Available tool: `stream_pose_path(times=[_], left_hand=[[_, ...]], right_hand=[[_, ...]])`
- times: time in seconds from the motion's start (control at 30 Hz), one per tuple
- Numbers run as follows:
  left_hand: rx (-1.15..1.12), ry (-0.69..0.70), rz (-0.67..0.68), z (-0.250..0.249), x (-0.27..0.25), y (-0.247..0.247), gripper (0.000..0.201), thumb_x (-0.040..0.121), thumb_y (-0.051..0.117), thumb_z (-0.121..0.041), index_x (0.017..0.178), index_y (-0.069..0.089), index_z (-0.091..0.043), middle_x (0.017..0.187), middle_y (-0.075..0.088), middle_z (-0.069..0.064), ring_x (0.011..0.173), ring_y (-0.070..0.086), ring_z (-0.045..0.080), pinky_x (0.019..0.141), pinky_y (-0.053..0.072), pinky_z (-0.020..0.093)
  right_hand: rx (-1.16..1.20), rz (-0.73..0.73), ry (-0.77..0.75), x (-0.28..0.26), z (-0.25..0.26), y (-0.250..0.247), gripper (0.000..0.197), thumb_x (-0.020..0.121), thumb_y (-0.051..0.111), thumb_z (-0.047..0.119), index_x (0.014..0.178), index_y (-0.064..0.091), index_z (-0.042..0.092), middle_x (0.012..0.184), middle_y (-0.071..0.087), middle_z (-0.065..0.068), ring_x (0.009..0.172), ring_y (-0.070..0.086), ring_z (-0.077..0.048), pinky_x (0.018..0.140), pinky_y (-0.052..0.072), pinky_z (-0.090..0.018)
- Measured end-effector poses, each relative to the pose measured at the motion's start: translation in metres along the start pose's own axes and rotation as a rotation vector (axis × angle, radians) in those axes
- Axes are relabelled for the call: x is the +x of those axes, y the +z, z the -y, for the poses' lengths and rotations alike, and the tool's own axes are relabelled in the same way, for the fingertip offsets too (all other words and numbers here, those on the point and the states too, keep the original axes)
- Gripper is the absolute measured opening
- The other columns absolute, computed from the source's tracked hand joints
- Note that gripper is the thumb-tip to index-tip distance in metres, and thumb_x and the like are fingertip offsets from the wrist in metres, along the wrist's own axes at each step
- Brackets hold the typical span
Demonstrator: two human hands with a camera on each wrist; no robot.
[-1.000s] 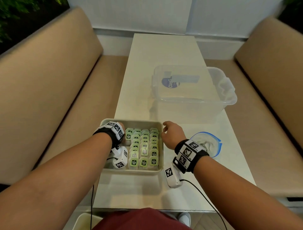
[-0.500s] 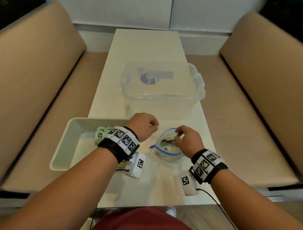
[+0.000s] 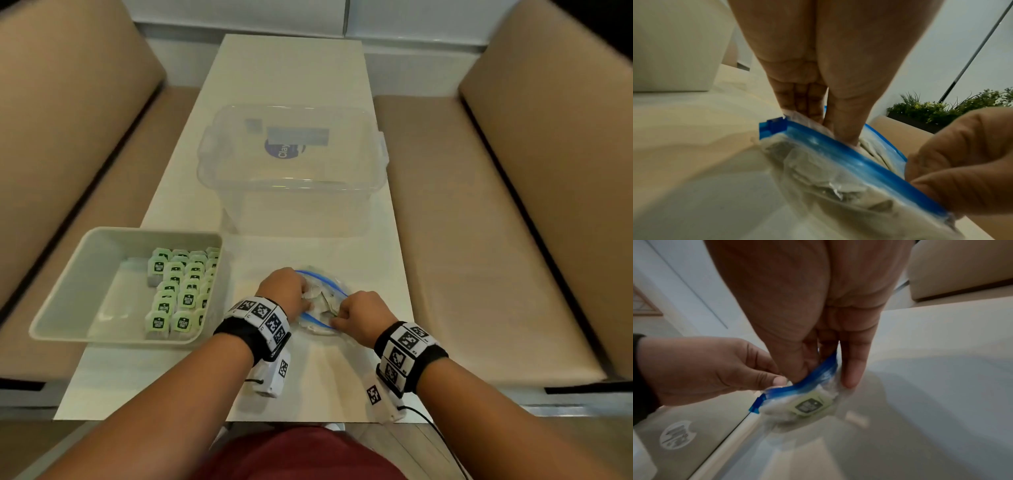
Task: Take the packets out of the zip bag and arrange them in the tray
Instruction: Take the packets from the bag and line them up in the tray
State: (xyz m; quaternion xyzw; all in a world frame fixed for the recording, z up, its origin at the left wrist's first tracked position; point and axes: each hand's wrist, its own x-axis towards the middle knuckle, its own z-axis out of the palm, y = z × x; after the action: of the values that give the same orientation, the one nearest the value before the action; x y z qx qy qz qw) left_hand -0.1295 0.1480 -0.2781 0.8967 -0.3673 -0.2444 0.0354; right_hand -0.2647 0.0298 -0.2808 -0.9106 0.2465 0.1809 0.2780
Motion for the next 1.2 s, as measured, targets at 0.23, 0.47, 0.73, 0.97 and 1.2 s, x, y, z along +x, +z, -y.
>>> stream_pose_path(times=[0.23, 0.47, 0.73, 0.97, 1.2], left_hand=[[0.017, 0.028, -0.208, -0.007, -0.006, 0.002, 0.023, 0.094, 0.054, -0.035, 0.098, 0.069, -0.018, 0.098, 0.061, 0.004, 0.092, 0.061, 0.026, 0.077, 0.049, 0.035], [-0.283, 0.182, -0.372, -0.018, -0.023, -0.028, 0.015, 0.091, 0.062, -0.035, 0.099, 0.071, -0.026, 0.09, 0.068, -0.007, 0.087, 0.06, 0.013, 0.079, 0.047, 0.029], [-0.45, 0.143, -0.318, -0.035, -0.017, -0.029, 0.008, 0.087, 0.069, -0.026, 0.093, 0.073, -0.025, 0.084, 0.068, -0.013, 0.078, 0.062, 0.007, 0.07, 0.047, 0.018], [-0.033, -0.025, -0.054, -0.05, 0.01, -0.004, 0.028, 0.091, 0.056, -0.039, 0.08, 0.073, -0.019, 0.08, 0.069, -0.002, 0.077, 0.062, 0.019, 0.07, 0.048, 0.029], [0.116, -0.109, 0.022, -0.062, 0.018, -0.002, 0.027, 0.092, 0.053, -0.033, 0.085, 0.07, -0.014, 0.074, 0.059, 0.001, 0.07, 0.056, 0.02, 0.068, 0.045, 0.03]], right_hand=[[0.155, -0.142, -0.039, 0.011, -0.004, -0.002, 0.045, 0.071, 0.082, 0.039, 0.099, 0.049, 0.026, 0.087, 0.067, -0.001, 0.079, 0.063, -0.022, 0.073, 0.054, -0.038], [0.252, -0.349, -0.217, 0.013, -0.007, -0.014, 0.053, 0.081, 0.074, 0.04, 0.128, 0.053, 0.028, 0.098, 0.054, 0.007, 0.084, 0.053, -0.011, 0.076, 0.043, -0.026], [0.474, -0.48, -0.302, 0.014, -0.026, -0.019, 0.015, 0.094, 0.063, 0.027, 0.084, 0.071, 0.018, 0.081, 0.064, 0.004, 0.076, 0.058, -0.017, 0.072, 0.048, -0.032], [0.72, -0.412, -0.062, 0.01, -0.045, -0.023, 0.014, 0.096, 0.058, 0.015, 0.086, 0.066, 0.014, 0.074, 0.07, 0.006, 0.064, 0.066, -0.011, 0.068, 0.057, -0.033], [0.771, -0.383, -0.033, 0.007, -0.049, -0.022, 0.011, 0.094, 0.059, 0.018, 0.089, 0.064, 0.009, 0.078, 0.071, 0.004, 0.064, 0.066, -0.013, 0.064, 0.06, -0.037]])
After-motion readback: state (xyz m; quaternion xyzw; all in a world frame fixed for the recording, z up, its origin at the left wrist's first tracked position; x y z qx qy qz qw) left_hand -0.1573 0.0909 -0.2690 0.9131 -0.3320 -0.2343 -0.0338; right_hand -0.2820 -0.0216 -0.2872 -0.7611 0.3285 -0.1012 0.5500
